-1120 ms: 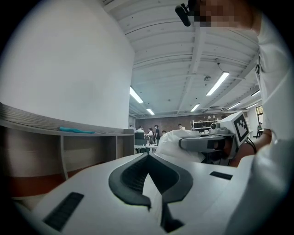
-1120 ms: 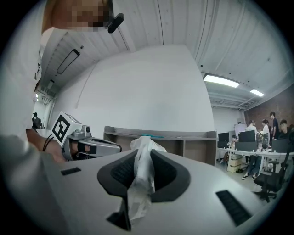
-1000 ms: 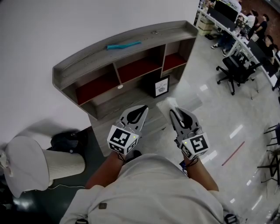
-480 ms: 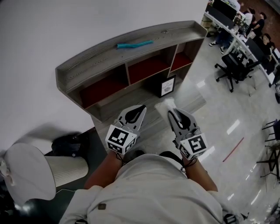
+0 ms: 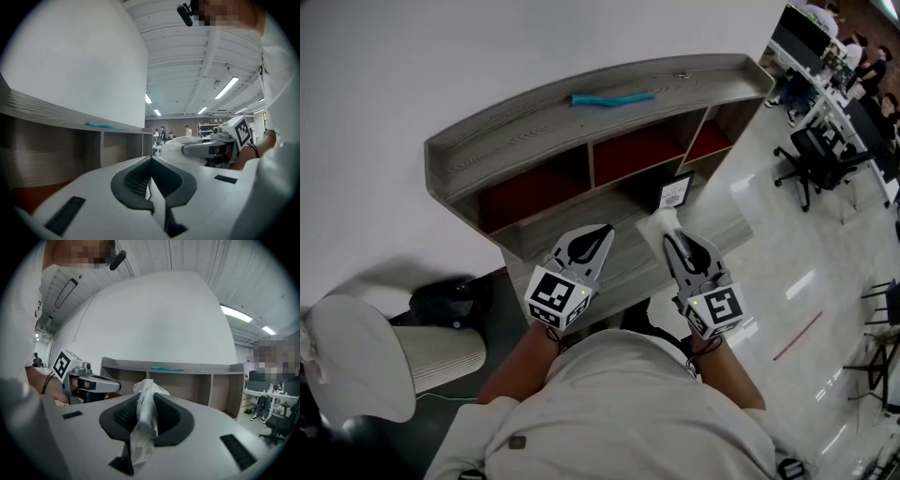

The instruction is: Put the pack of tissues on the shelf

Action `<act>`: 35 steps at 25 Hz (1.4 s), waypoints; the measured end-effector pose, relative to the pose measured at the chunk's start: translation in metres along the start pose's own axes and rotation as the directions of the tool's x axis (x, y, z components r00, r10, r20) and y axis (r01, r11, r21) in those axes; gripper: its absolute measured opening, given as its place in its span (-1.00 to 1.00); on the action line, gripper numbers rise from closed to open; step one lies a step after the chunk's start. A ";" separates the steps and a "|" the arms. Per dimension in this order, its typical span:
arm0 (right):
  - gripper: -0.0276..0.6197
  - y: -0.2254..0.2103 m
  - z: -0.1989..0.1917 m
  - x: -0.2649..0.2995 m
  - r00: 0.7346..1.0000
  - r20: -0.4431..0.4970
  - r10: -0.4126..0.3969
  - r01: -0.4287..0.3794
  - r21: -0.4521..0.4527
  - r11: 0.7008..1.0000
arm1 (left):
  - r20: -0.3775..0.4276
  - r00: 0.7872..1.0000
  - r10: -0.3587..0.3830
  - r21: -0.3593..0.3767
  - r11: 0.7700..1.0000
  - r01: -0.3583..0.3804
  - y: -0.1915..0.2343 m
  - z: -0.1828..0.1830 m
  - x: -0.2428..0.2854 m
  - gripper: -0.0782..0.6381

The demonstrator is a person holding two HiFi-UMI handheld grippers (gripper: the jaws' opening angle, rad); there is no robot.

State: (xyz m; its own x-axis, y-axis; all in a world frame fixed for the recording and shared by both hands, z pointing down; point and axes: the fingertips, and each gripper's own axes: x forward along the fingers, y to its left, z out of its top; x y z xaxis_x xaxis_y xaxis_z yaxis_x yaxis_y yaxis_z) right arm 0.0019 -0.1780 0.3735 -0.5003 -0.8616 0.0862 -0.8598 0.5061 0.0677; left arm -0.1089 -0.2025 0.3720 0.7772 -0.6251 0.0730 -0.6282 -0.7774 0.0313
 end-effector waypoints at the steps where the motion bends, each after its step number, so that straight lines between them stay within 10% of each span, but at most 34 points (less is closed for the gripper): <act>1: -0.65 -0.002 -0.001 0.007 1.000 -0.003 0.009 -0.009 -0.009 1.000 | -0.002 1.000 0.003 0.001 1.000 -0.003 0.004 -0.001 0.003 -0.74; 35: -0.65 -0.129 -0.073 0.213 0.945 -0.140 0.296 -0.307 -0.061 0.950 | -0.102 0.965 0.240 -0.073 0.966 -0.248 0.114 -0.047 0.154 -0.74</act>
State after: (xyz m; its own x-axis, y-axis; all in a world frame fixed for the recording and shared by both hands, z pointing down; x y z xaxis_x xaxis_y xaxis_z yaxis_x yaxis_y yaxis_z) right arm 0.0135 -0.4241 0.4554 -0.7131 -0.6585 0.2406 -0.6569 0.7475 0.0990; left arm -0.0620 -0.3842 0.4337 0.5957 -0.7829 0.1795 -0.8023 -0.5908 0.0852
